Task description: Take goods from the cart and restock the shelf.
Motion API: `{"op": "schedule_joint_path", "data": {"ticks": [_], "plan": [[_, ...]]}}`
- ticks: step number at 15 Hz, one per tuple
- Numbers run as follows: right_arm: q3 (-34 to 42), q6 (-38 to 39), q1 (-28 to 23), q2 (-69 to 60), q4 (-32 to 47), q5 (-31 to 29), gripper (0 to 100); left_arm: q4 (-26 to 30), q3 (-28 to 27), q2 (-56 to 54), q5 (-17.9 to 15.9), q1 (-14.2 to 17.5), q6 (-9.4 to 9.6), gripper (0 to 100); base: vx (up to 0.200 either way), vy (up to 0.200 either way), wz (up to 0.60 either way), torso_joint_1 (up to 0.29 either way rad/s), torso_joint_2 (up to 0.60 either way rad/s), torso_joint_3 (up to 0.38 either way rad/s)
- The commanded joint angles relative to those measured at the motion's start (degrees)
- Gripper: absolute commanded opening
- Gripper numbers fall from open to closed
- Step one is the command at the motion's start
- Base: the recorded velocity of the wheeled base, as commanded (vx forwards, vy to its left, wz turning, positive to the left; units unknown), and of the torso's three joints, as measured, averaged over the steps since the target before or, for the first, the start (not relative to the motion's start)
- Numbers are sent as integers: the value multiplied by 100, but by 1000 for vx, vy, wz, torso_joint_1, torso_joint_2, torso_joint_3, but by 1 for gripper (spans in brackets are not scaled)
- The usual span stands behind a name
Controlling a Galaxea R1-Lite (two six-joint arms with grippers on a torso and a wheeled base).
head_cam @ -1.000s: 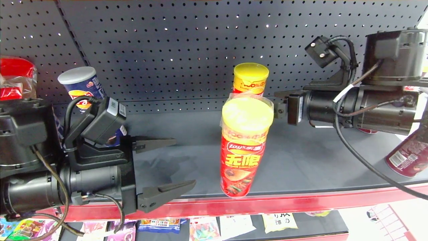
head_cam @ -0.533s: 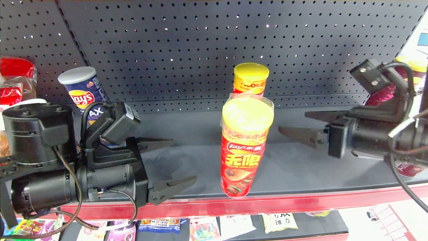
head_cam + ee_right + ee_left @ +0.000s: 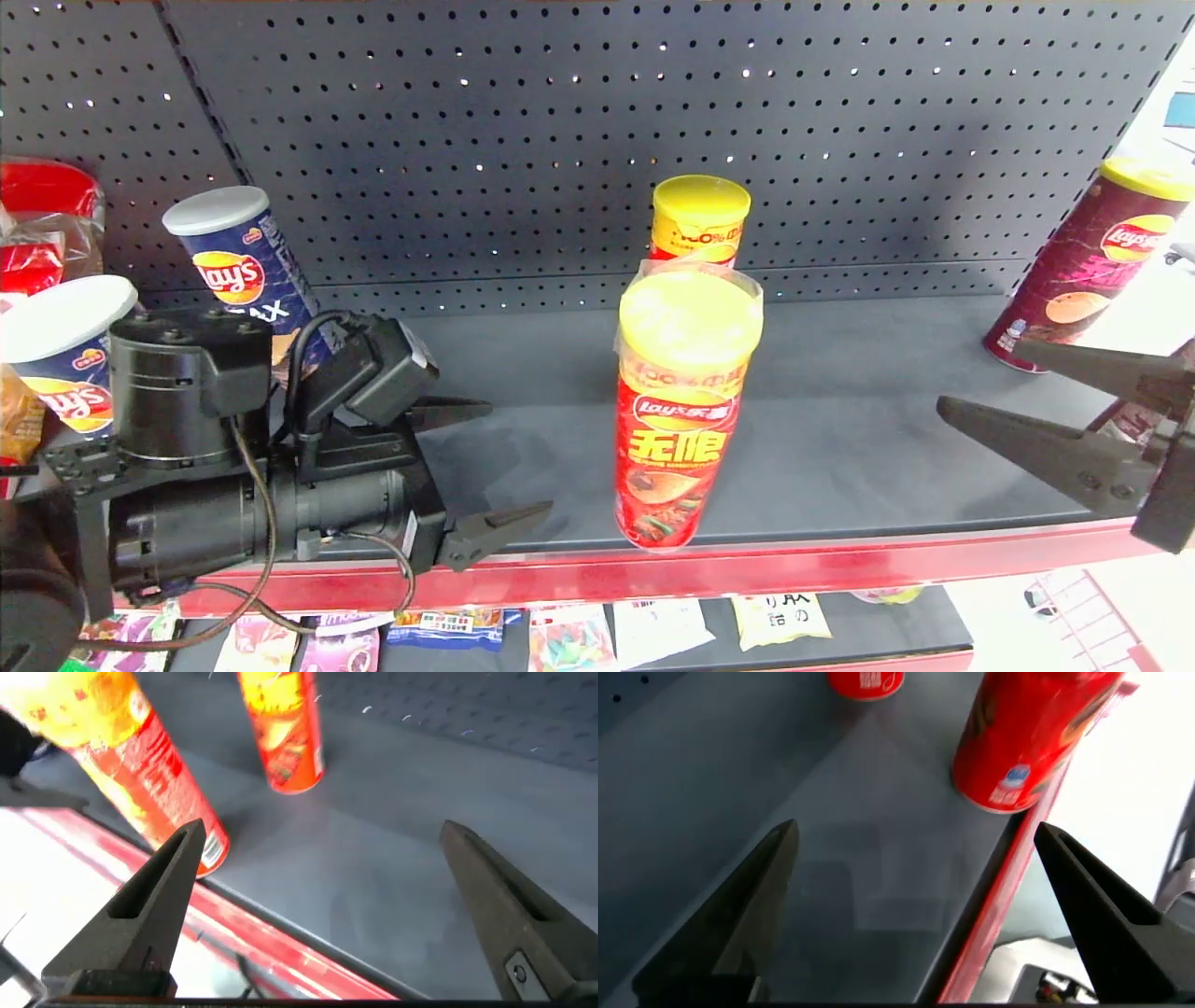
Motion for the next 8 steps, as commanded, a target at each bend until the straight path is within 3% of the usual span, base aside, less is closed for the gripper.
{"op": "schedule_joint_path", "data": {"ticks": [1,3,8], "plan": [[-19,-4,-9,-222,-10,-32,100,6,-10,290,-4,-8,172,100,0,0,0,0,0,0],[-36,-4,-9,-222,-10,-32,100,-3,-45,466,-4,-17,313,100,0,0,0,0,0,0],[-36,5,-61,-222,-10,-32,100,-3,-335,817,49,-61,339,100,0,0,0,0,0,0]]}}
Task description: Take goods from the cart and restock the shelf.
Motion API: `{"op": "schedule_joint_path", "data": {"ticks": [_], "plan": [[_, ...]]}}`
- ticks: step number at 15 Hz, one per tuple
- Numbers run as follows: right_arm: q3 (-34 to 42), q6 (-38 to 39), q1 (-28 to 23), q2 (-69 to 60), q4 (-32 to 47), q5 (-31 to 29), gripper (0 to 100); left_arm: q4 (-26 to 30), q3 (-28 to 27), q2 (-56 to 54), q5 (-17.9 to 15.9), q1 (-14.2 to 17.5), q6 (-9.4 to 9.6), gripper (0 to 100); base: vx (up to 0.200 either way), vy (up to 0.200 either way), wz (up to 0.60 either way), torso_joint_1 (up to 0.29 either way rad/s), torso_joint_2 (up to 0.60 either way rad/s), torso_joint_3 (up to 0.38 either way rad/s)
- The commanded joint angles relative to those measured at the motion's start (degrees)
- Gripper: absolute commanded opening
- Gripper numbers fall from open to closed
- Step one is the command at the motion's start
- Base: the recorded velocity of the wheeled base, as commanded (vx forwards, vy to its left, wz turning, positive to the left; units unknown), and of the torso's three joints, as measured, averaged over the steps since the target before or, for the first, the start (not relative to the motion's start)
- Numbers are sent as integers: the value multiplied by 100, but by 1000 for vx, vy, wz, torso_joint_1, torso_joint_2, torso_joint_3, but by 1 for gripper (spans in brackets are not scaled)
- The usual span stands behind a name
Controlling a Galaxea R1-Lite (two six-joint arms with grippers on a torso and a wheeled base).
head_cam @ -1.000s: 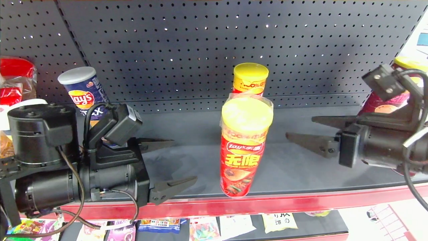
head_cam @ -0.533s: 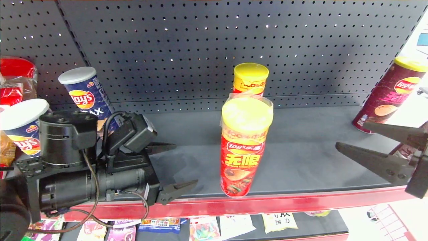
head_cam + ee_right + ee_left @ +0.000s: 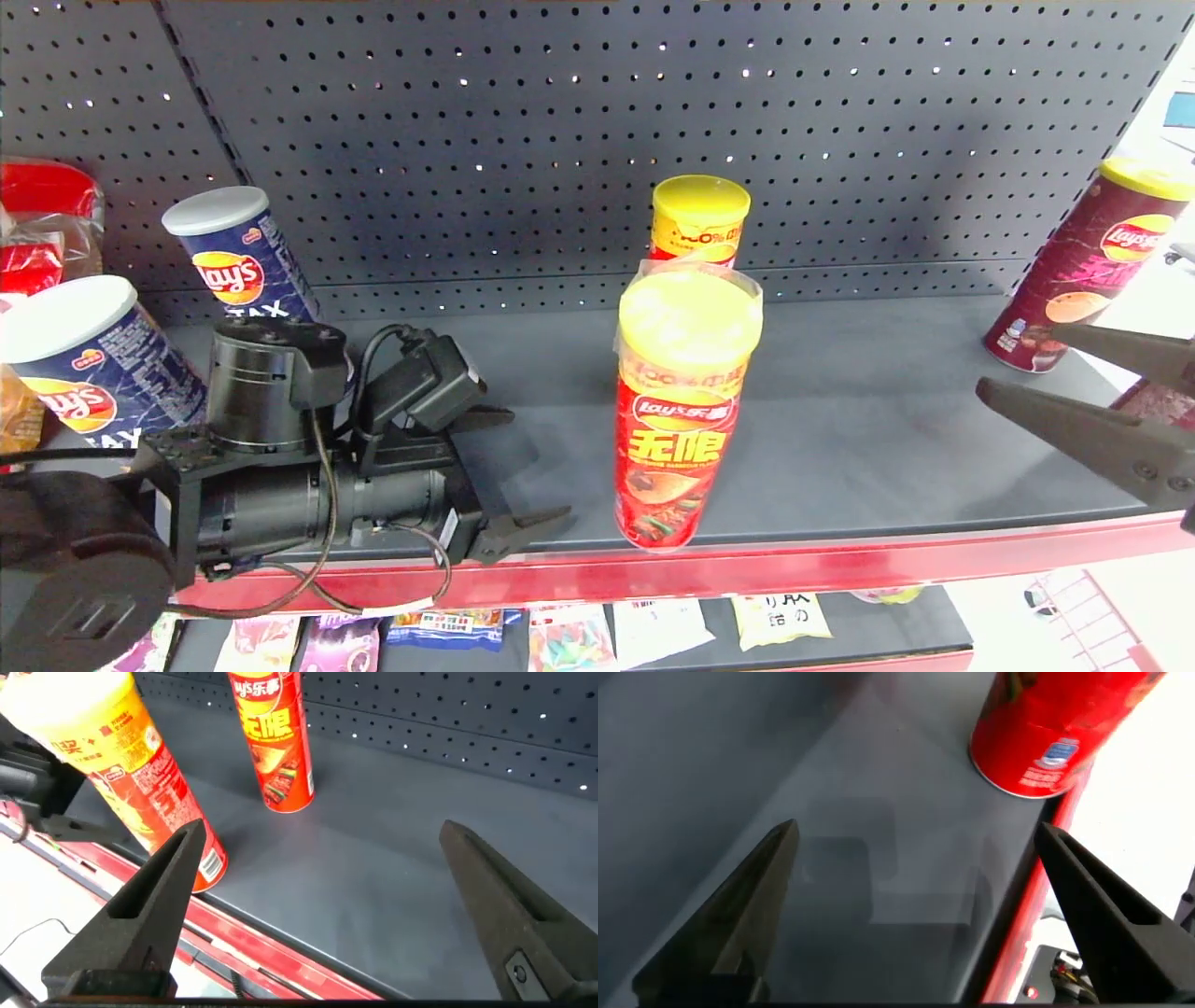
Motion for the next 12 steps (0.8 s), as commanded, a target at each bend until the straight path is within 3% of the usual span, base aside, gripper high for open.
{"op": "schedule_joint_path", "data": {"ticks": [1,12], "plan": [[8,0,-31,8,-2,4,100,-1,-105,217,1,-26,4,100,0,0,0,0,0,0],[51,18,-84,25,-2,4,100,-1,-491,577,10,-202,4,100,0,0,0,0,0,0]]}}
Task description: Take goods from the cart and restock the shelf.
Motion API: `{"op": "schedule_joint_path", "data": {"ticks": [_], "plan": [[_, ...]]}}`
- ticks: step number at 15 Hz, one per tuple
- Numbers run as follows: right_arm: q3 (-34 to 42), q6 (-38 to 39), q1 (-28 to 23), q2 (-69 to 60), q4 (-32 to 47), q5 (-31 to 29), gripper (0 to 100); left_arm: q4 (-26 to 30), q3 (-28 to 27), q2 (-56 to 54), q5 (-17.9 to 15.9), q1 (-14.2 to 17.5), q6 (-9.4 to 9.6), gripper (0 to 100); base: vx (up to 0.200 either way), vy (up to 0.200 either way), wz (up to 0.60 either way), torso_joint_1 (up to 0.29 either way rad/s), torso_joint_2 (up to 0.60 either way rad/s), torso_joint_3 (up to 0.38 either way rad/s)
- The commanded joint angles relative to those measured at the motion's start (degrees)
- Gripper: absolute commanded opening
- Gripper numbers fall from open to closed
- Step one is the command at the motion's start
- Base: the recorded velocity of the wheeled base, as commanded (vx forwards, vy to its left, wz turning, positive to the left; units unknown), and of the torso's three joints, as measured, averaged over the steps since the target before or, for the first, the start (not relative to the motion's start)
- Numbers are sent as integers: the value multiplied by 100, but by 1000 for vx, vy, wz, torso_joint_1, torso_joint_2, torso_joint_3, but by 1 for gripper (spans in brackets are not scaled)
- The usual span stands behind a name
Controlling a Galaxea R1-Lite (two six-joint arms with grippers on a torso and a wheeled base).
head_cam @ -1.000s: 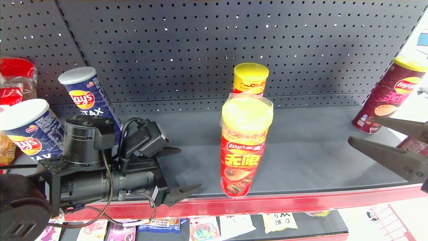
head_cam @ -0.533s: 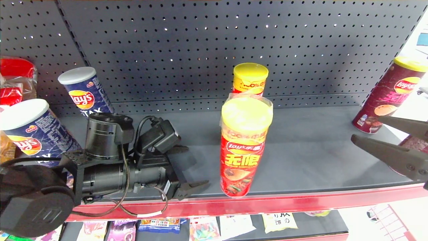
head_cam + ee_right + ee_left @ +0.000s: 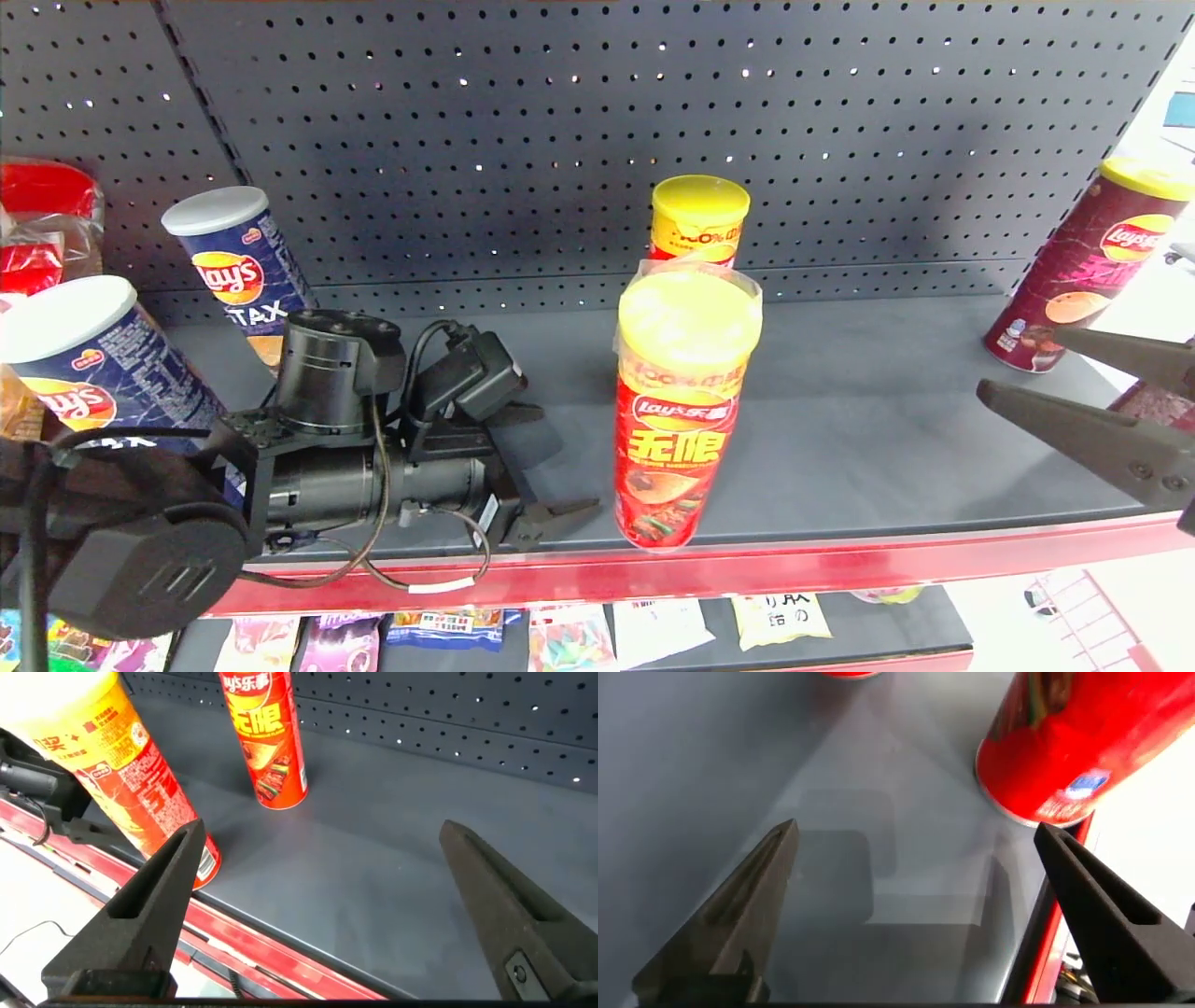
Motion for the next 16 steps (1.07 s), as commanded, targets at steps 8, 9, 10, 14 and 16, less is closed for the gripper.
{"op": "schedule_joint_path", "data": {"ticks": [8,9,10,14,16], "plan": [[1,7,-25,29,-10,1,100,-1,-221,203,39,-153,-1,100,0,0,0,0,0,0],[10,7,-34,20,-10,1,100,-1,-230,230,48,-197,-1,100,0,0,0,0,0,0],[1,7,-34,20,-10,1,100,-1,-239,238,48,-214,-1,100,0,0,0,0,0,0],[1,7,-34,-6,-10,1,100,-1,-265,282,83,-250,-1,100,0,0,0,0,0,0],[1,7,-34,-32,-10,-7,100,-1,-274,300,83,-250,-1,100,0,0,0,0,0,0]]}}
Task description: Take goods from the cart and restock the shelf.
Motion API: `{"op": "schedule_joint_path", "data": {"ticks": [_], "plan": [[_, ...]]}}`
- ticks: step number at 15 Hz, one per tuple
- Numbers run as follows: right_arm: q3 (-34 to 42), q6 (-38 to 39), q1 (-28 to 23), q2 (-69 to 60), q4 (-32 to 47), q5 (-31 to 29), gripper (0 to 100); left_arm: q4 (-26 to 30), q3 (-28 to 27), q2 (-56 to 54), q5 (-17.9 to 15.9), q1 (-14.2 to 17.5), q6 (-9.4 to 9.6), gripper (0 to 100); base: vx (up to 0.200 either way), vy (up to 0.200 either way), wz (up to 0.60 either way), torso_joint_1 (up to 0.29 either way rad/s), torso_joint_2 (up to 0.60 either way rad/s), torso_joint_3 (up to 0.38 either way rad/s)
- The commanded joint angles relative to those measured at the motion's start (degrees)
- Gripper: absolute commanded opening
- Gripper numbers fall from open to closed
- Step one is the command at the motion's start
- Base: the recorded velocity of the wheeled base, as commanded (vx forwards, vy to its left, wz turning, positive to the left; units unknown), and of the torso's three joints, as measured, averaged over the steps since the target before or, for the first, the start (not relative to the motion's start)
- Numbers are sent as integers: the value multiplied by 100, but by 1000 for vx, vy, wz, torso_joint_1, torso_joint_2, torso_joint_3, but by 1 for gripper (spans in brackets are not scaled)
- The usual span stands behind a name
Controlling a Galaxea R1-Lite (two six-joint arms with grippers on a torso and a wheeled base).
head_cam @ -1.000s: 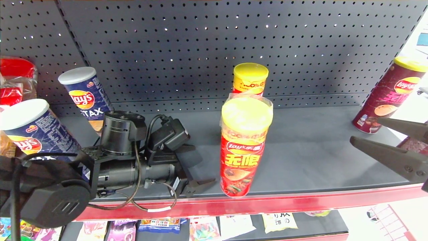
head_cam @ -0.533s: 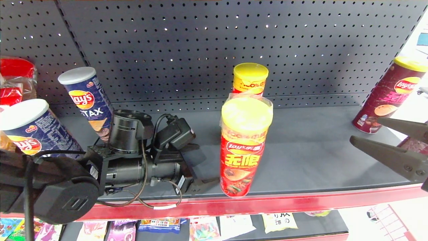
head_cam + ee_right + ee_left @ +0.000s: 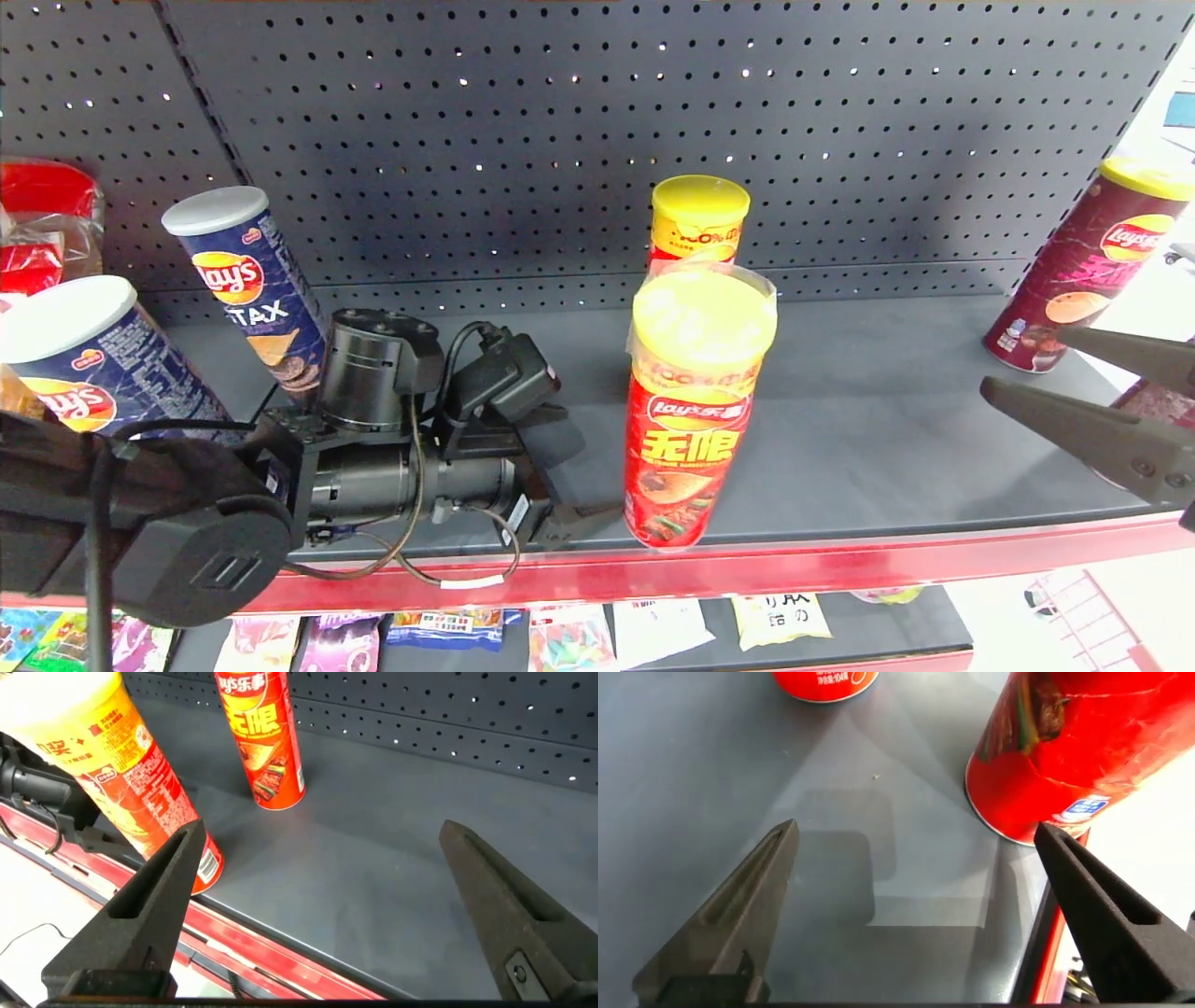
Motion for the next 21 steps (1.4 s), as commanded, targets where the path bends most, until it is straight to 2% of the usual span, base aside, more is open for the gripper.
{"op": "schedule_joint_path", "data": {"ticks": [1,6,17,19,21], "plan": [[5,-1,-1,-22,-1,1,100,-3,-54,60,4,-2,-7,100,0,0,0,0,0,0],[-3,-1,-71,-39,8,1,100,-3,-396,227,48,-2,-7,100,0,0,0,0,0,0],[23,-1,-71,-74,8,1,100,-3,-458,332,48,-2,-7,100,0,0,0,0,0,0],[128,-1,-71,-92,8,10,100,6,-265,42,109,33,-16,100,0,0,0,0,0,0],[418,-10,-71,-285,-1,45,100,41,474,-951,312,51,-25,100,0,0,0,0,0,0]]}}
